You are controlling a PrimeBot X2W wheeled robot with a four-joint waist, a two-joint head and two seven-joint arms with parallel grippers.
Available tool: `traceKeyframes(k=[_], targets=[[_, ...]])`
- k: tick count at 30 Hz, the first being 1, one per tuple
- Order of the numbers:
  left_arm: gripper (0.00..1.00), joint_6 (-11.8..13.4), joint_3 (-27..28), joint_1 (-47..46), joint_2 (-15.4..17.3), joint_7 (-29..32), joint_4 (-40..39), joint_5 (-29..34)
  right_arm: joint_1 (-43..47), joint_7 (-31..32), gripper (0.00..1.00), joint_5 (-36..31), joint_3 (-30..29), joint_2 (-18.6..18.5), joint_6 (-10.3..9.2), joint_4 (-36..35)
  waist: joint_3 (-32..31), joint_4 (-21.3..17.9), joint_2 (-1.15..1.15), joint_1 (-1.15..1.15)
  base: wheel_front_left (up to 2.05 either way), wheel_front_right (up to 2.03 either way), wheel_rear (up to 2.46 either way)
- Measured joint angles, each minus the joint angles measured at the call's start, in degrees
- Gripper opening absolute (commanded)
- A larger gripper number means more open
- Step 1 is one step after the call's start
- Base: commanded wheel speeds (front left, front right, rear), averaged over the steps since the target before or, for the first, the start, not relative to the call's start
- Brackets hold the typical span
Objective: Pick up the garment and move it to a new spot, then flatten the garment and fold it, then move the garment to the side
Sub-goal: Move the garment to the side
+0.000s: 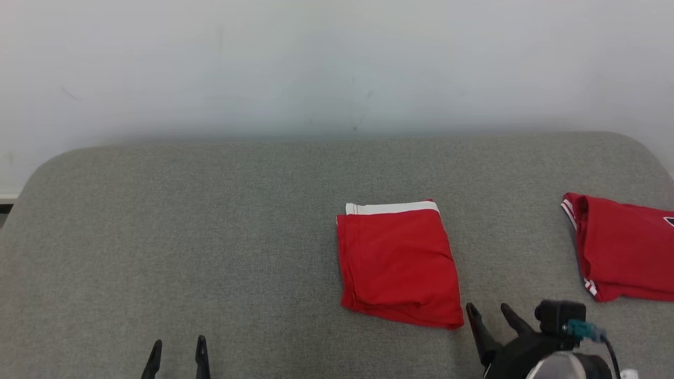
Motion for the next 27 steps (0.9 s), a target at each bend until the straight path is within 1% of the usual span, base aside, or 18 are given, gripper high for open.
traceKeyframes(k=[2, 4, 7, 10, 13, 15, 18, 27], targets=[[1.00, 0.03, -0.13, -0.05, 0.00, 0.00, -0.18, -0.15, -1.48, 8.89, 1.00, -0.27, -1.13, -0.10, 0.00, -2.27, 0.20, 0.36, 0.00, 0.00, 0.00, 0.00, 0.00], [1.00, 0.08, -0.41, -0.10, 0.00, 0.00, -0.38, -0.31, -2.55, 16.52, 1.00, -1.66, -1.82, -0.04, 0.00, -5.63, 0.54, 0.73, 0.00, 0.00, 0.00, 0.00, 0.00], [1.00, 0.09, -1.02, -0.58, 0.00, 0.00, -0.42, -0.75, -5.69, 25.94, 1.00, -2.63, -4.31, -0.13, 0.00, -10.10, 1.45, 1.40, 0.00, 0.01, 0.00, 0.00, 0.00], [1.00, 0.16, -1.97, -1.82, 0.00, 0.00, -0.67, -1.34, -7.88, 35.31, 1.00, -3.61, -5.20, -0.25, 0.00, -13.12, 2.24, 2.69, 0.00, 0.00, 0.00, 0.00, 0.00], [1.00, 0.49, -2.48, -2.75, -0.01, 0.00, -1.29, -1.41, -11.07, 41.91, 1.00, -4.93, -6.11, -1.33, 0.00, -14.69, 3.23, 4.10, 0.00, 0.01, 0.00, 0.00, 0.00], [1.00, 0.44, -2.81, -3.26, 0.00, 0.00, -1.48, -1.41, -13.24, 44.34, 1.00, -5.42, -7.45, -1.82, 0.00, -14.52, 4.05, 4.97, 0.00, 0.01, 0.00, 0.00, 0.00], [1.00, 0.29, -3.10, -4.24, 0.00, 0.00, -1.55, -1.69, -15.48, 46.42, 1.00, -6.26, -9.18, -1.92, 0.00, -12.47, 5.37, 6.29, 0.00, 0.01, 0.00, 0.00, 0.00], [1.00, -0.04, -4.23, -6.66, 0.00, 0.00, -1.47, -1.74, -20.51, 46.31, 1.00, -9.75, -12.17, -2.49, 0.00, -5.21, 9.97, 9.95, 0.01, 0.01, 0.00, 0.00, 0.00]])
